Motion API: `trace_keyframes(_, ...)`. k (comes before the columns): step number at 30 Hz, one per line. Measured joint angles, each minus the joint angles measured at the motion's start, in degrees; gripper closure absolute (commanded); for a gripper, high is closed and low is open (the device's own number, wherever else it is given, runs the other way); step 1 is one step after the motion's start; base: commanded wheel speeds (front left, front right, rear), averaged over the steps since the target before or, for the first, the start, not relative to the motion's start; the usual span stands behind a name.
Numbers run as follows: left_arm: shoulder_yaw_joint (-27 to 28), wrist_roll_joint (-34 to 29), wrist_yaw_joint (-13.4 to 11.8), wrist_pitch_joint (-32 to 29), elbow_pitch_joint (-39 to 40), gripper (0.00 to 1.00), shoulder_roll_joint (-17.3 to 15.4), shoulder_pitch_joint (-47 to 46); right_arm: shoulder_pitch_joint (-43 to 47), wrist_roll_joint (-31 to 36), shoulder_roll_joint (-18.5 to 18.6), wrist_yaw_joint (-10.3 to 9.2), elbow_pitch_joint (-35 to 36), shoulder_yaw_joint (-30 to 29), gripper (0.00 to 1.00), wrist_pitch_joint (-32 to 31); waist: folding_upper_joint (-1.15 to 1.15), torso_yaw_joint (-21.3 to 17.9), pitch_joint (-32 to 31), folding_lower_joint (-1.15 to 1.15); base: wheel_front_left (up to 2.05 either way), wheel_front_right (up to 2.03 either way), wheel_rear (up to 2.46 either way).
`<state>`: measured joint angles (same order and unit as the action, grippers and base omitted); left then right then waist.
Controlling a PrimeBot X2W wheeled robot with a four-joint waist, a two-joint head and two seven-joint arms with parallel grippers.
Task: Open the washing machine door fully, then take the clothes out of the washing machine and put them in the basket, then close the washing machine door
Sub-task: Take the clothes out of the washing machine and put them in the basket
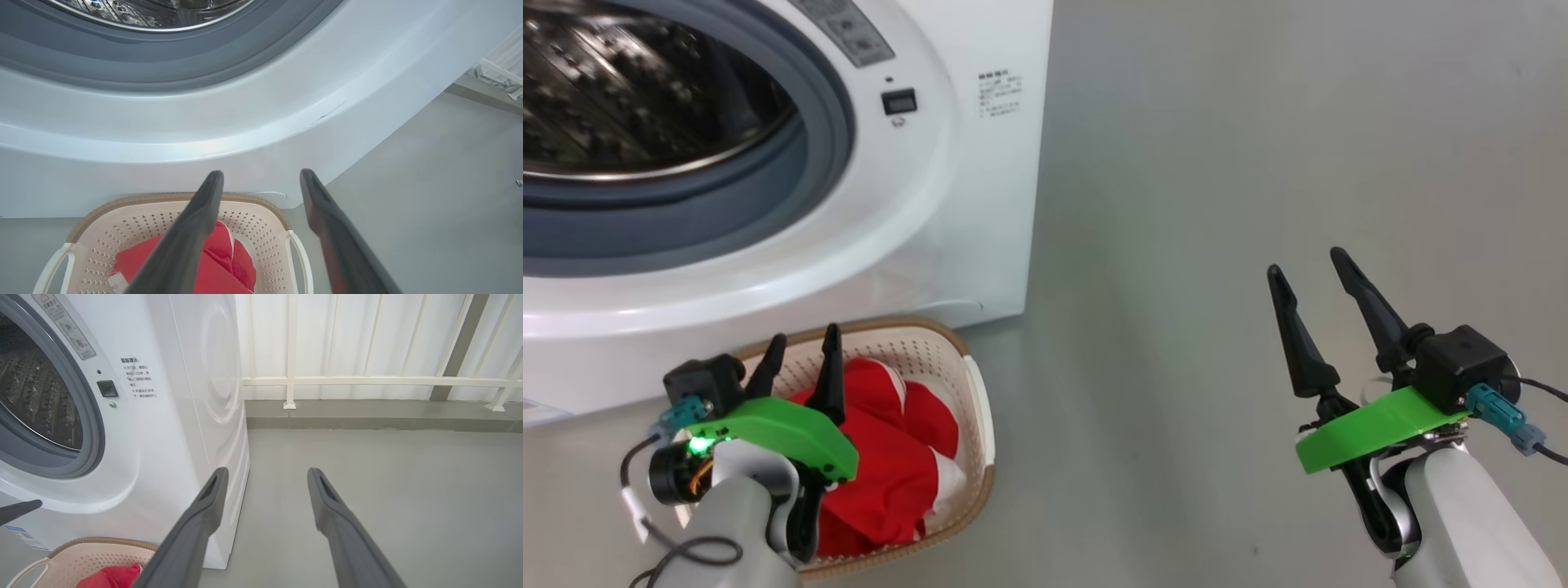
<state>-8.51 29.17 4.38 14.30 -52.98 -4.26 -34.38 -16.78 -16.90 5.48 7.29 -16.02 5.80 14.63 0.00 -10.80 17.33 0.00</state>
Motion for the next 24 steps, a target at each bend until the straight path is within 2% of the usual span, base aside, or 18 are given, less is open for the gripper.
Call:
trace_keyframes(14,4.47,-9.11,-4.81,0.02,33.76,0.00,-0.36,18.14,3.32,2.50,-0.19,0.00,-0.62,-3.65,0.00,0.00,0.00,1.75,-8.41,0.00,0.00,0.00,0.00)
trace_keyframes(18,5.20,-11.77,-5.94,0.18,38.90,0.00,-0.53,22.80,4.84,3.39,-0.20,0.00,-0.46,-4.20,0.00,0.00,0.00,1.95,-10.62,0.00,0.00,0.00,0.00)
trace_keyframes(24,6.89,-13.49,-7.08,0.18,42.40,0.00,-1.21,28.31,7.41,4.67,-0.20,0.00,0.38,-4.82,0.00,0.00,0.00,2.06,-13.88,0.00,0.00,0.00,0.00)
